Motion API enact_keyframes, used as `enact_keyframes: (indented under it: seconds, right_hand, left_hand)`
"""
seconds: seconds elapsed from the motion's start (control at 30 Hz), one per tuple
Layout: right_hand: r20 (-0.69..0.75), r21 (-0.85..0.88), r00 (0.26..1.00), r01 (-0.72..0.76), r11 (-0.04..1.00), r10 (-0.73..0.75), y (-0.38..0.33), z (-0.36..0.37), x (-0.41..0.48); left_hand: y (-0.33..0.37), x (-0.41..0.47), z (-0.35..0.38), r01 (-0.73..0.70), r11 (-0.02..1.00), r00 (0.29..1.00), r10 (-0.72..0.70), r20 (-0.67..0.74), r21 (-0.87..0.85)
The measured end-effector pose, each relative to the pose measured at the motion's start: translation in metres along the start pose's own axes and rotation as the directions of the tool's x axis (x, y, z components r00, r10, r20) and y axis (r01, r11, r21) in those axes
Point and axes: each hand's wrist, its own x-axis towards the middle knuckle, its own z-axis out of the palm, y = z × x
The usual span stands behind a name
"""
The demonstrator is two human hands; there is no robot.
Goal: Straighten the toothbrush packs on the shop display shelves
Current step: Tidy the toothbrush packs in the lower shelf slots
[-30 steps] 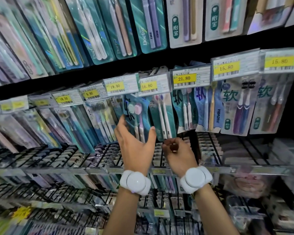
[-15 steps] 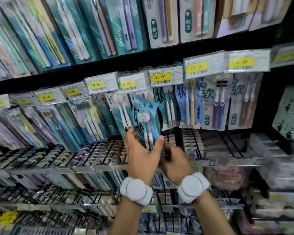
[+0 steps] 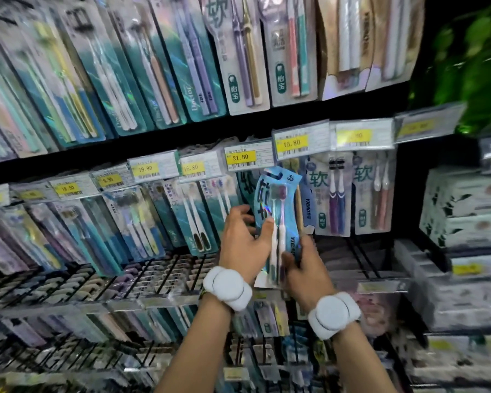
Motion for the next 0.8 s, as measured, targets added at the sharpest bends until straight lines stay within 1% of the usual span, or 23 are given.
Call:
enact_keyframes:
  seconds: [0.1, 0.23, 0.37, 0.6, 0.8]
  right_hand:
    - [-0.007, -0.014, 1.000, 0.012, 1.000, -0.012, -0.007, -0.003, 0.005]
    - [-0.001, -0.005, 1.000, -0.029, 1.000, 0.029, -0.011, -0.004, 0.010]
    - [-0.028, -0.048, 0.999, -0.036, 0.998, 0.035, -0.017, -0.003, 0.017]
    - [-0.040, -0.130, 0.999, -0.038, 0.991, 0.033, -0.017, -0.011, 0.015]
    - [0.011, -0.158, 1.000, -0.013, 0.987, 0.015, -0.020, -0.019, 0.014]
  left_hand:
    - [0.006, 0.013, -0.003, -0.042, 0.999, 0.999, 0.042, -0.005, 0.022]
    - [0.014, 0.025, -0.008, -0.072, 0.997, 0.997, 0.072, -0.010, 0.034]
    - [0.018, 0.033, -0.010, -0.089, 0.994, 0.996, 0.091, -0.021, 0.062]
    - [0.013, 0.032, -0.002, -0.034, 0.999, 0.999, 0.035, -0.030, 0.022]
    - [0.007, 0.027, 0.002, -0.005, 0.999, 0.998, 0.007, -0.058, 0.032]
